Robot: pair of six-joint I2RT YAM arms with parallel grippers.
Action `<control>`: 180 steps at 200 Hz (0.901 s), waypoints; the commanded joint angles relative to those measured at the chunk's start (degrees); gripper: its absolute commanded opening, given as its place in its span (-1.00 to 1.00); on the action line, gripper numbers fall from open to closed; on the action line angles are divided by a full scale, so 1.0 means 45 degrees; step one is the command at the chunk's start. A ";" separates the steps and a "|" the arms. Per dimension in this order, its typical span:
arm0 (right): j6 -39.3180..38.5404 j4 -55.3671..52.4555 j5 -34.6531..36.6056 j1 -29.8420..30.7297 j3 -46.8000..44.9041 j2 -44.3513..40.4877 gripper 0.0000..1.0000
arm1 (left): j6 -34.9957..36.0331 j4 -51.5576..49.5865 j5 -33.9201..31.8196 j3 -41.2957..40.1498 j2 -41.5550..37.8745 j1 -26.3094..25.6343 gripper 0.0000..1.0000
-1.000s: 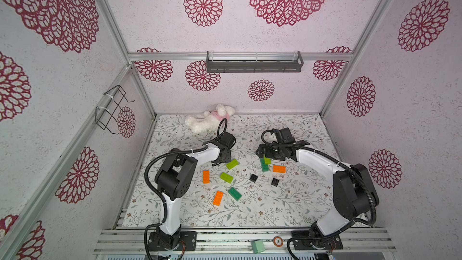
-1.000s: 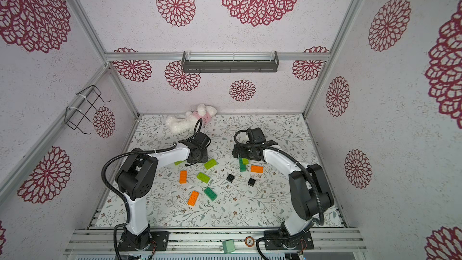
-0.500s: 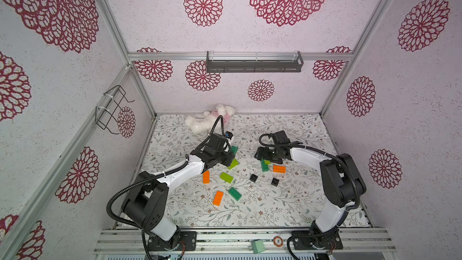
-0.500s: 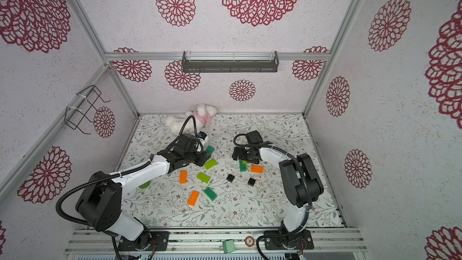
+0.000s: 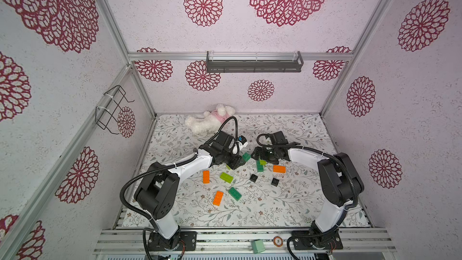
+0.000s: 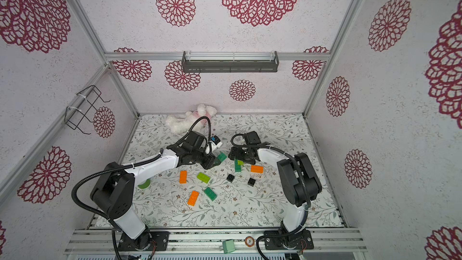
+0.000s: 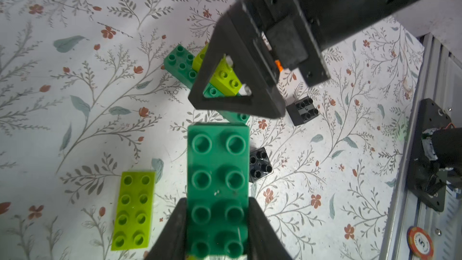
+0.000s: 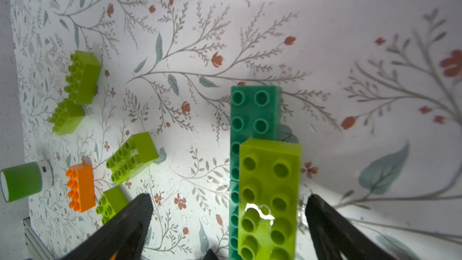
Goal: Assemble a small pinwheel with lego
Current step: Assemble the lego brick with the lego brick.
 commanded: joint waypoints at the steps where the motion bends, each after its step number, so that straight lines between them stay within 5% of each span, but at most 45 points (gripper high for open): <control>1: 0.0547 0.0191 0.0616 -0.0684 -0.0477 -0.1678 0.98 | 0.1346 -0.0930 0.0431 0.0973 0.0674 -0.0192 -0.86; 33: 0.0507 0.0056 -0.0003 -0.1092 -0.1126 -0.2791 0.88 | 0.2089 -0.2217 0.0537 0.2514 0.2176 -0.0389 -0.86; 117: 0.0226 -0.0311 -0.1327 -0.1146 -0.1325 -0.2945 -0.36 | 0.3687 -0.3352 -0.0973 0.4715 0.4524 -0.0975 -0.79; 180: 0.0305 -0.0275 -0.1817 -0.1413 -0.1474 -0.2738 -0.57 | 0.4740 -0.3497 -0.1692 0.5263 0.4999 -0.1015 -0.77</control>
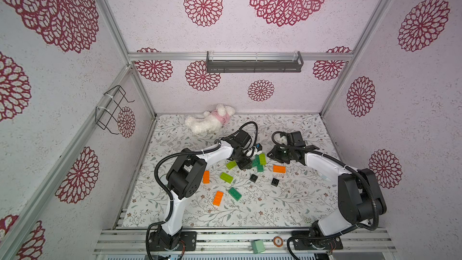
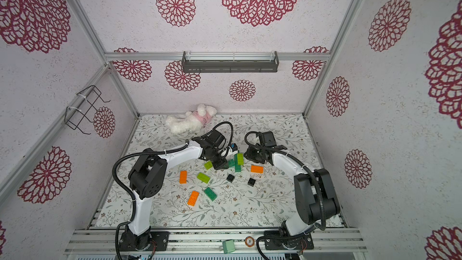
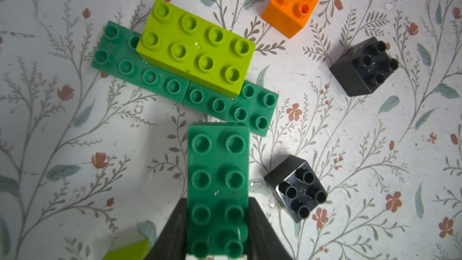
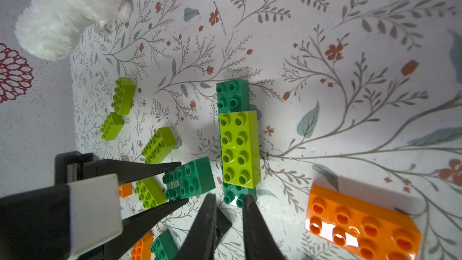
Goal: Assemble a small pinwheel with lego
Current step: Assemble the lego brick with the lego brick.
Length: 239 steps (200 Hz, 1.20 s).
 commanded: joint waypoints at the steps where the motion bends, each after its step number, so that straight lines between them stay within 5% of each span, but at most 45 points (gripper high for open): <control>1: -0.0025 0.0114 -0.0635 -0.0033 -0.0069 -0.0097 -0.57 | 0.0884 -0.0093 -0.0346 0.0343 0.0352 -0.0053 -0.77; 239: 0.0353 0.0865 -0.1196 -0.0512 -0.0342 0.0326 -0.84 | 0.1342 -0.0684 0.0417 0.1751 0.1336 -0.0348 -0.62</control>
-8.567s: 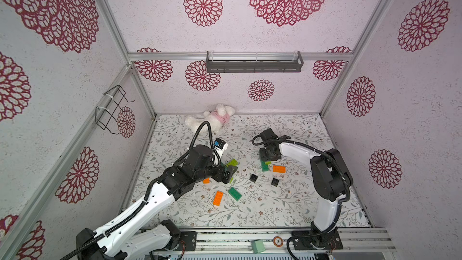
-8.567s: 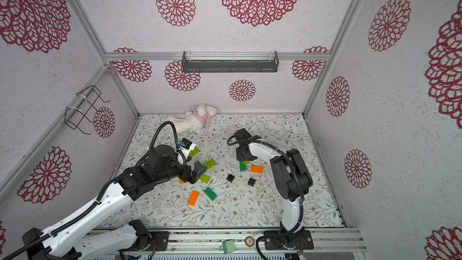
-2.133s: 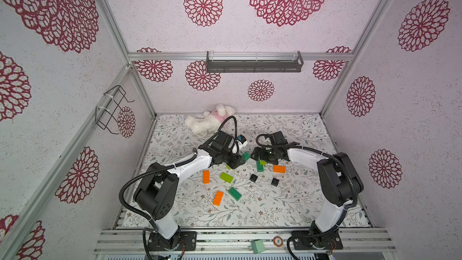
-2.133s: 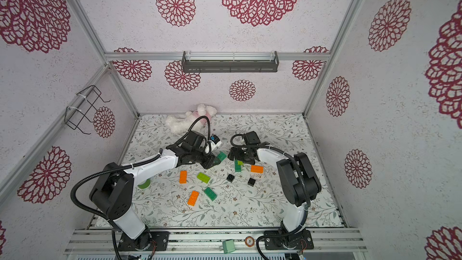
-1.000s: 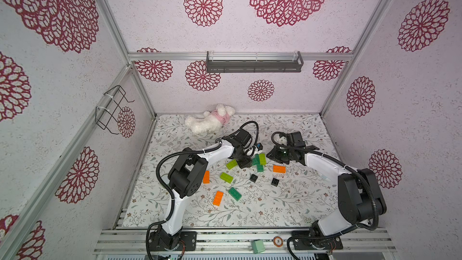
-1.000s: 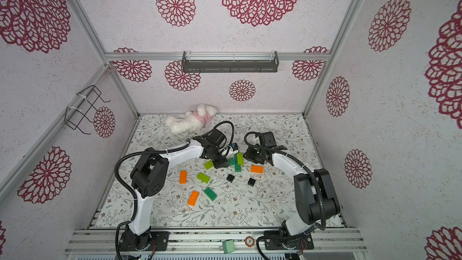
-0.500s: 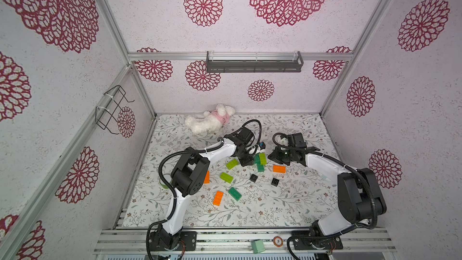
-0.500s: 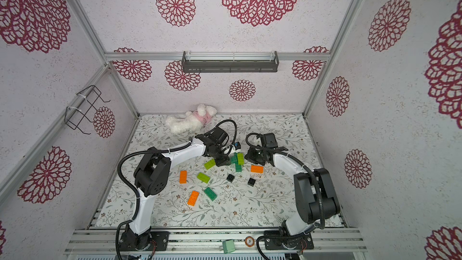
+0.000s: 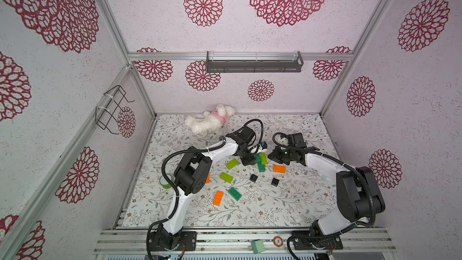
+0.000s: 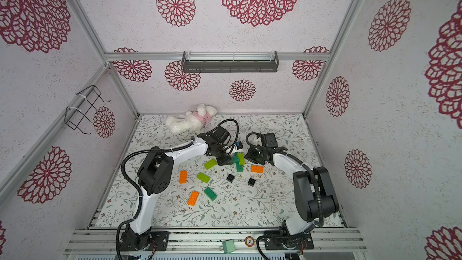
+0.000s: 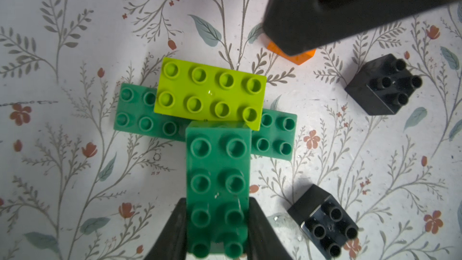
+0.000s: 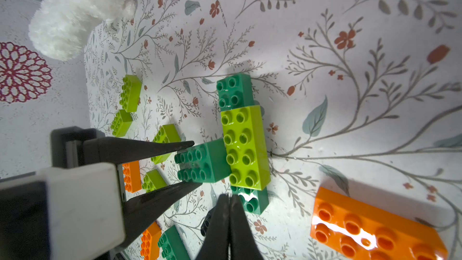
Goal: Assemble a small pinwheel with lego
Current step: Assemble the lego brick with the lego brick.
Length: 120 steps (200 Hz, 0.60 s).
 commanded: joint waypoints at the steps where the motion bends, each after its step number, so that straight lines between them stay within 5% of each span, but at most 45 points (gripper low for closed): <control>1: 0.0103 0.0185 -0.0263 -0.0122 0.0083 0.0043 -0.84 | 0.0073 -0.0111 0.0388 -0.0285 0.0003 -0.0187 -0.62; 120: 0.0063 0.0322 -0.0551 -0.0139 0.0233 0.0371 -0.87 | -0.0176 -0.0185 0.0405 -0.0363 0.0109 -0.0263 -0.57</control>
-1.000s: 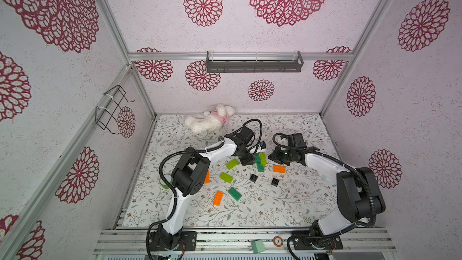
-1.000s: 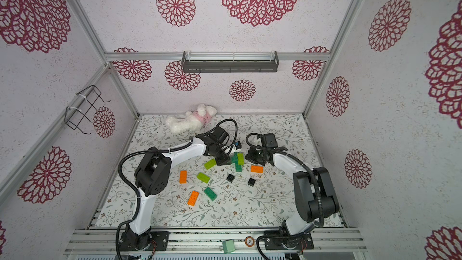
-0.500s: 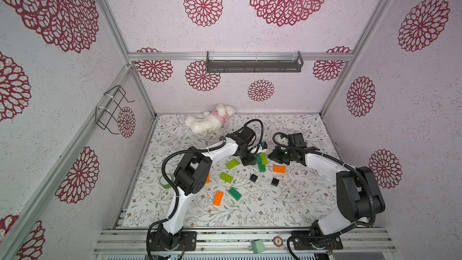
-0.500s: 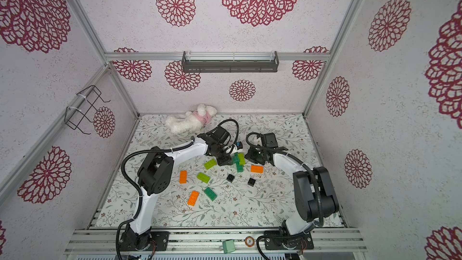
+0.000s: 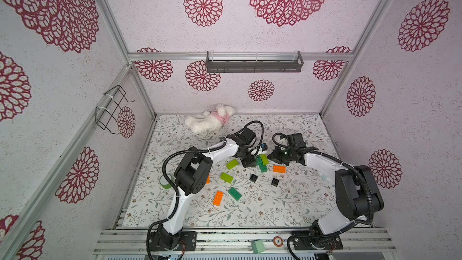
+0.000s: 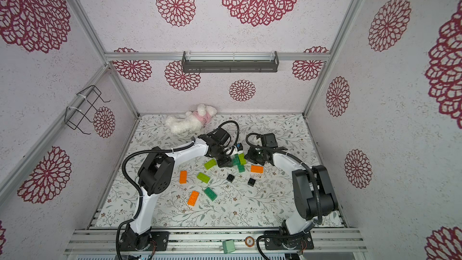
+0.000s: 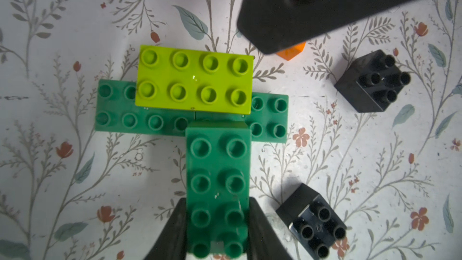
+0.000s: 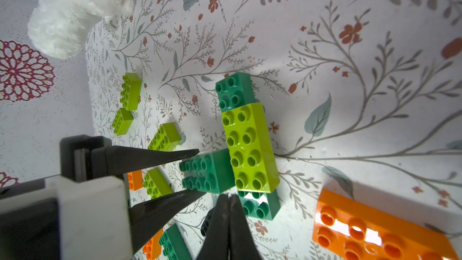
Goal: Assemble a small pinwheel with lego
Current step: Assemble the lego brick with the lego brick.
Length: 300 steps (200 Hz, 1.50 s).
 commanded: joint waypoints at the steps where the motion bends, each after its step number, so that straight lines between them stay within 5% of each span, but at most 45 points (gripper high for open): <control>1: 0.0062 0.0249 -0.0259 -0.0079 0.0233 0.0112 -0.87 | 0.0020 -0.0107 0.0185 -0.0145 0.0103 -0.0167 -0.57; 204: 0.0549 0.1367 -0.1475 0.0427 0.0183 0.0981 -0.95 | -0.0148 -0.0315 -0.0228 0.0878 0.0706 -0.0206 -0.40; 300: 0.1054 0.1527 -0.0317 0.0741 0.0086 0.1546 -1.00 | -0.0165 -0.0372 -0.0143 0.1161 0.0926 -0.0208 -0.38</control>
